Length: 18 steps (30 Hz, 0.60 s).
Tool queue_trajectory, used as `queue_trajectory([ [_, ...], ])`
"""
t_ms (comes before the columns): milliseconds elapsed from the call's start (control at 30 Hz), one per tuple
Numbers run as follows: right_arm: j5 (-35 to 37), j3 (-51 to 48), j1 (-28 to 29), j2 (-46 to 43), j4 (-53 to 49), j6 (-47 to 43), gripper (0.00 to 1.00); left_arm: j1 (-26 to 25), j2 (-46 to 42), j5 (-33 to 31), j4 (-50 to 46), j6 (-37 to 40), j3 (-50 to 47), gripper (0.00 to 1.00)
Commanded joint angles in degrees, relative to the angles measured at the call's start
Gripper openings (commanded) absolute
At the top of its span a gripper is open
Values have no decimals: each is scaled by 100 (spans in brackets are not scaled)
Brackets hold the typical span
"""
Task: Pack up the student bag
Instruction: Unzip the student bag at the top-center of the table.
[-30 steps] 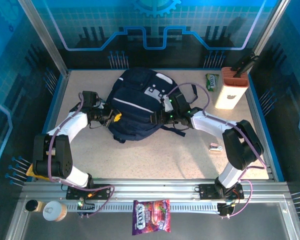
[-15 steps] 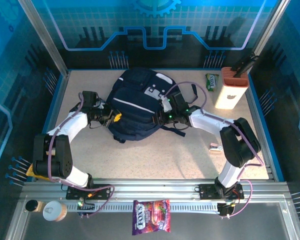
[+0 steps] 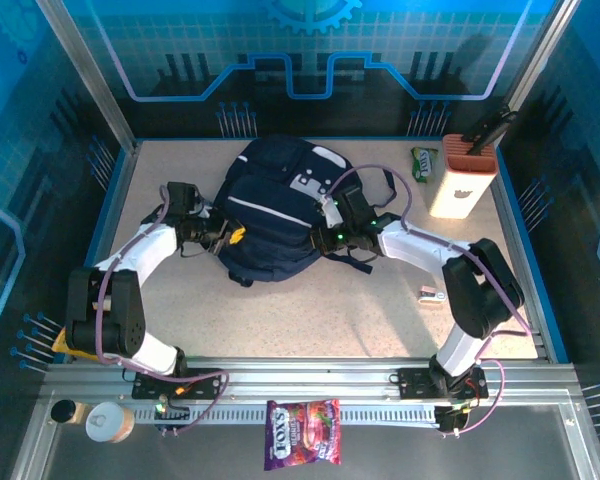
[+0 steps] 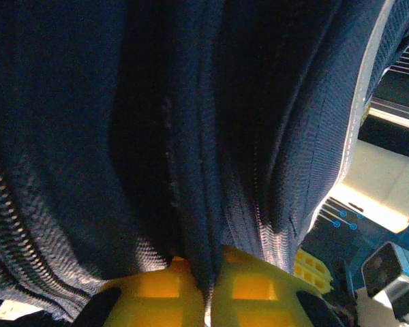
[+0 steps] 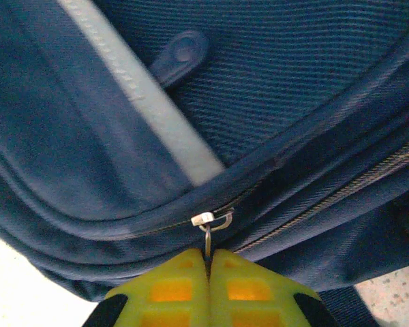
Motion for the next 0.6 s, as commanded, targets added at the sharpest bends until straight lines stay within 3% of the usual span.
queue_trajectory([
  [0, 159, -53, 355, -286, -428, -234, 2, -178, 37, 146, 395, -163, 51, 1],
  [200, 395, 394, 1054, -132, -770, -374, 2, -353, 285, 131, 892, -563, -12, 0],
  [333, 192, 698, 1321, 41, -548, -203, 5, -551, 405, 44, 975, -650, 46, 1],
  [433, 230, 806, 1280, 54, -605, 52, 12, -556, 309, -137, 783, -544, 54, 11],
  [567, 385, 520, 1004, -347, -766, 402, 29, -540, -81, -726, -101, 85, 163, 29],
])
